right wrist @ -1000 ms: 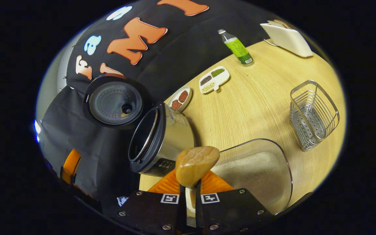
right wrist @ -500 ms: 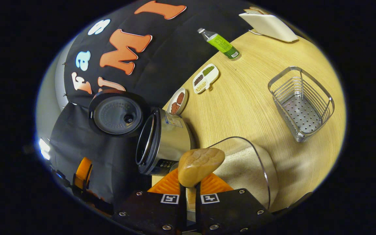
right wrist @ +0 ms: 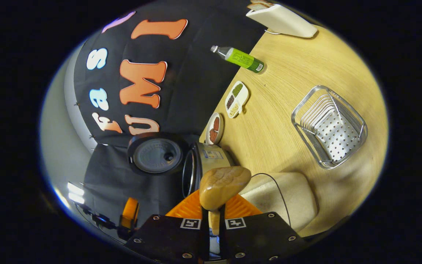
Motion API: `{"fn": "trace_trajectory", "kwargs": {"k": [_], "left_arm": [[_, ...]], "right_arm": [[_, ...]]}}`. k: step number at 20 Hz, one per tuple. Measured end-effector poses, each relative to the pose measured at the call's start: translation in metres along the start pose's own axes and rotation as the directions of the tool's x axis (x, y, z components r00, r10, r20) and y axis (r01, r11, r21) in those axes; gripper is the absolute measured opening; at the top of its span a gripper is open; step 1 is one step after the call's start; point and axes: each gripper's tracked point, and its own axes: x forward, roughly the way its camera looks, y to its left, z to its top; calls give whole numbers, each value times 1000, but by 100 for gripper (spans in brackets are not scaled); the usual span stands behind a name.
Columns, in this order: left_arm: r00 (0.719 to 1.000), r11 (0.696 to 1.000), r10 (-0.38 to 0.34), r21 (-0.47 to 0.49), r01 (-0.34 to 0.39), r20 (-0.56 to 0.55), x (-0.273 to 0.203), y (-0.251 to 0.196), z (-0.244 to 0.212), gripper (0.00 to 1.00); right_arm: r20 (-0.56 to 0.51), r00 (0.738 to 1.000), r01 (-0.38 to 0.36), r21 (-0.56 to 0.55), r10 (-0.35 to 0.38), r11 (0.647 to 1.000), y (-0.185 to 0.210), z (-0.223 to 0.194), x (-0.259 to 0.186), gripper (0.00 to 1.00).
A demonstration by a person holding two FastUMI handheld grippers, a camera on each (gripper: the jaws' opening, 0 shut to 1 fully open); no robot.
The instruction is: Close the left gripper, press the button to open the rice cooker; take a wooden spoon from the chopstick holder with the right hand, scoop a spoonful of rice and pour it into the rice cooker, then put the wooden spoon back into the chopstick holder.
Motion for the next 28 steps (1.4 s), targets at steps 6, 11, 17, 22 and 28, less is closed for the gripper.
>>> {"fn": "trace_trajectory", "kwargs": {"k": [6,11,17,22,28], "left_arm": [[999,999,33,-34,-32,14,-7,5,2,81],[998,998,52,-31,-51,43,-16,7,4,81],[987,991,134,-36,-131,84,-33,33,8,89],[981,981,186,-62,-183,49,-43,58,-11,81],[974,973,223,-63,-221,39,-46,77,-21,81]], "right_arm": [[52,987,-158,172,152,972,37,28,-10,10],[44,976,-218,212,214,953,71,38,7,10],[13,968,-249,173,251,953,126,41,34,10],[-35,968,-243,144,250,959,154,27,71,10],[-74,972,-211,134,223,968,172,14,116,10]]}}
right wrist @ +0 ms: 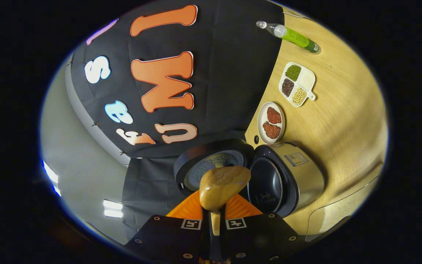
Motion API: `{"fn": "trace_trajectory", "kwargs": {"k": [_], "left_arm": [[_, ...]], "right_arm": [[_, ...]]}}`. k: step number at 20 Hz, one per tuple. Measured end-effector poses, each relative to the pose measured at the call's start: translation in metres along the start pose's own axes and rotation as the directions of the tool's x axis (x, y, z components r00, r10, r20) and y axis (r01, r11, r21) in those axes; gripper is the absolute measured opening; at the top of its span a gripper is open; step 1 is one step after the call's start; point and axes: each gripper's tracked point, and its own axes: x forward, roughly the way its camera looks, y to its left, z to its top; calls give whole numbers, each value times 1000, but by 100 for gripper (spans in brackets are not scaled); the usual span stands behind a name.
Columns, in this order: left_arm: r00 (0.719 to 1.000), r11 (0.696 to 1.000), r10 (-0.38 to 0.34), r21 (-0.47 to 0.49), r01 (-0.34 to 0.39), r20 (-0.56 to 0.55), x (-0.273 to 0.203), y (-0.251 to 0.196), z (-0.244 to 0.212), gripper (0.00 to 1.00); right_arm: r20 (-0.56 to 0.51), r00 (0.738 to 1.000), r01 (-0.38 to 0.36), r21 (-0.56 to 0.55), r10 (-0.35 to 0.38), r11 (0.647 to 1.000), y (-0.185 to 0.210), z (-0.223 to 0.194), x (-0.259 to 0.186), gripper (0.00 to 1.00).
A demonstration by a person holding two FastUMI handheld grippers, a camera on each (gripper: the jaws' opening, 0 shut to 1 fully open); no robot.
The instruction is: Close the left gripper, press the button to open the rice cooker; take a wooden spoon from the chopstick holder with the right hand, scoop a spoonful of rice and pour it into the rice cooker, then put the wooden spoon back into the chopstick holder.
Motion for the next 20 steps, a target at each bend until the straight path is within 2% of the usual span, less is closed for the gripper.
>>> {"fn": "trace_trajectory", "kwargs": {"k": [1,2,6,7,13,16,20], "left_arm": [[1000,1000,8,-3,-8,0,2,5,-1,96],[1000,1000,15,-3,-16,-3,5,8,-2,81],[999,999,43,-4,-43,-13,11,26,-7,81],[999,999,47,-3,-47,-14,12,30,-7,96],[998,998,54,9,-54,-29,22,40,-13,81],[998,998,57,18,-56,-34,23,42,-17,81],[997,998,58,16,-57,-48,26,46,-21,81]], "right_arm": [[-1,1000,5,-6,-5,1000,0,-1,4,10],[-3,1000,15,-14,-15,1000,-1,-2,11,10],[3,997,77,-82,-77,994,-12,-5,32,10],[7,996,94,-100,-94,991,-14,-5,37,10],[33,983,185,-231,-182,955,-24,-7,69,10],[60,972,235,-325,-228,916,-27,-7,82,10],[84,956,287,-470,-281,835,-29,-13,92,10]]}}
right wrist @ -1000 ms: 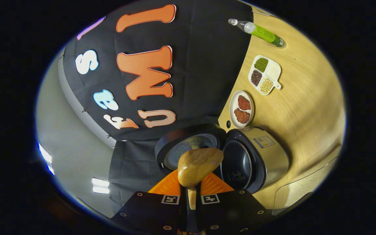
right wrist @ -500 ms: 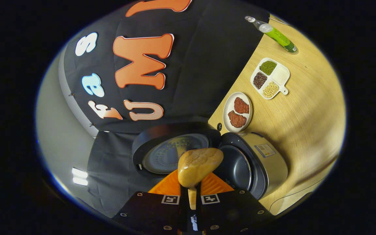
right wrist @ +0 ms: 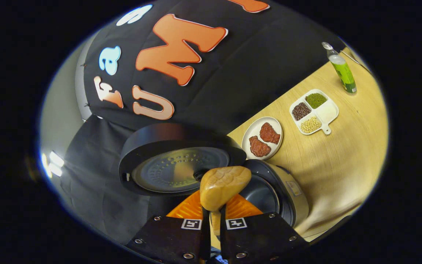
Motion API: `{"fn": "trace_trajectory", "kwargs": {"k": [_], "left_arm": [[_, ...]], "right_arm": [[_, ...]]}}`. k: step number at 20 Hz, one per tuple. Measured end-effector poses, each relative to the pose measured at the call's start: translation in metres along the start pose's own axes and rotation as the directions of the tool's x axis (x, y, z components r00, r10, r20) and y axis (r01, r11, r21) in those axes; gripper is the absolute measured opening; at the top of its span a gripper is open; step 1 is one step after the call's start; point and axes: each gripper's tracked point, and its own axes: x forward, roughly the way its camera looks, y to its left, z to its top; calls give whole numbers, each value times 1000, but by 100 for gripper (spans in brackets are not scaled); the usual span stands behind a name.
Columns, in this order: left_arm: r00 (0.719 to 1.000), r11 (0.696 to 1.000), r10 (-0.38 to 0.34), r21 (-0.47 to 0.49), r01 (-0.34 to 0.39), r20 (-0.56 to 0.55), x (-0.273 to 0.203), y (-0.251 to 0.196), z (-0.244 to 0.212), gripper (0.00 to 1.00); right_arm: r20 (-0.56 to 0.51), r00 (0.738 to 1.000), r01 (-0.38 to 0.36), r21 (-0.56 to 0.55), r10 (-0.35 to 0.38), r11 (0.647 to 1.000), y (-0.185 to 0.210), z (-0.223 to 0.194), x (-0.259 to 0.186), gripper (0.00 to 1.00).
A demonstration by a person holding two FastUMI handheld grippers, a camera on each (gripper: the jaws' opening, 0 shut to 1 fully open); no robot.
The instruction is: Close the left gripper, press the button to open the rice cooker; take a wooden spoon from the chopstick holder with the right hand, scoop a spoonful of rice and pour it into the rice cooker, then put the wooden spoon back into the chopstick holder.
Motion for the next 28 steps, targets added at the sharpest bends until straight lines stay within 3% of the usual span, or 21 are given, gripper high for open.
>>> {"fn": "trace_trajectory", "kwargs": {"k": [2,5,13,21,22,28], "left_arm": [[1000,1000,2,-2,-2,-2,0,2,-1,89],[1000,1000,2,-2,-2,-6,1,3,-3,89],[1000,1000,4,-1,-4,-6,-2,2,-3,89],[1000,1000,2,0,-2,3,-6,0,0,89],[1000,1000,4,-2,-4,2,-7,0,-1,81],[1000,1000,1,7,-1,-1,-11,0,-3,81]], "right_arm": [[2,1000,22,-59,-22,998,1,-4,5,10],[17,998,64,-133,-62,989,-3,-6,6,10],[64,996,82,-351,-63,933,12,-2,5,10],[78,996,78,-474,-46,877,28,-6,4,10],[80,996,79,-480,-46,873,30,-6,3,10],[125,991,115,-543,-55,832,32,2,2,10]]}}
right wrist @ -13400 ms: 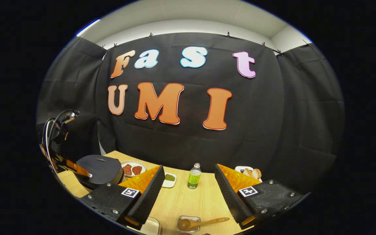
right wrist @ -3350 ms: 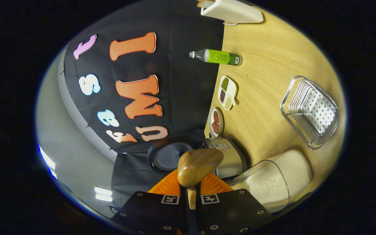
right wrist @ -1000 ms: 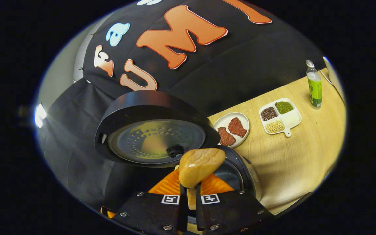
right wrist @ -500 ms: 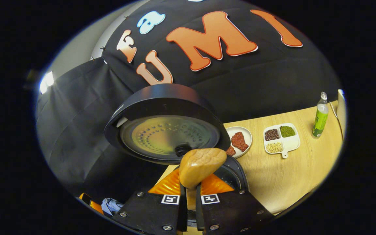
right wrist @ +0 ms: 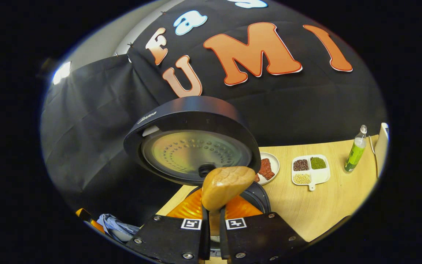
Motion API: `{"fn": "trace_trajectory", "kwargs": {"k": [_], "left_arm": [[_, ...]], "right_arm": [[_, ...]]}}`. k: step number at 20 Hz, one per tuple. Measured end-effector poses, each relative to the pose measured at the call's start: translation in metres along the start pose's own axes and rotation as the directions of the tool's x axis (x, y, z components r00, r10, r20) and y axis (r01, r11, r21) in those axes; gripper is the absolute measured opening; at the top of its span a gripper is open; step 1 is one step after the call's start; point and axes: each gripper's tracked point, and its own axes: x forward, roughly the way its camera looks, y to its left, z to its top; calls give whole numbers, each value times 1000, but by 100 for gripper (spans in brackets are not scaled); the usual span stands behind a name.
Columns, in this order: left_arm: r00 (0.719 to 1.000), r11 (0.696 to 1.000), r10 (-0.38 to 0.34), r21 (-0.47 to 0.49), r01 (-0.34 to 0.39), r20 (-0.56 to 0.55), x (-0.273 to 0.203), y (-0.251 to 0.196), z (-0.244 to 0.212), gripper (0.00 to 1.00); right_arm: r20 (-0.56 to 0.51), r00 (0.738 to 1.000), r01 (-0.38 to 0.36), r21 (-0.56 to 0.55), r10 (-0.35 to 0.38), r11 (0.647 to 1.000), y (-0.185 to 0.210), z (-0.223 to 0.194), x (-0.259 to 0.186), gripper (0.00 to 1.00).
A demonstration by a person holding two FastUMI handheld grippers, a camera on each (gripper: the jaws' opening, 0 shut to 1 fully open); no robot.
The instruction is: Close the left gripper, press the button to open the rice cooker; take a wooden spoon from the chopstick holder with the right hand, scoop a spoonful of rice and pour it into the rice cooker, then put the wooden spoon back into the chopstick holder.
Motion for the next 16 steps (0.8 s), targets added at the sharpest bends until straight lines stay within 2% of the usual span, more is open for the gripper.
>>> {"fn": "trace_trajectory", "kwargs": {"k": [5,6,11,13,16], "left_arm": [[1000,1000,3,2,-3,1,-2,0,0,81],[1000,1000,4,4,-4,0,-2,2,-1,89],[1000,1000,10,-2,-10,-2,-3,5,-3,89],[1000,1000,12,-3,-12,-2,-3,7,-4,81],[1000,1000,16,-2,-16,0,-3,9,-4,81]], "right_arm": [[26,1000,15,-87,-12,996,3,6,2,10],[19,1000,7,-100,-5,995,5,4,3,10],[20,1000,3,-189,0,982,11,6,4,10],[30,1000,5,-249,3,969,13,8,2,10],[29,999,-13,-294,23,956,21,6,2,10]]}}
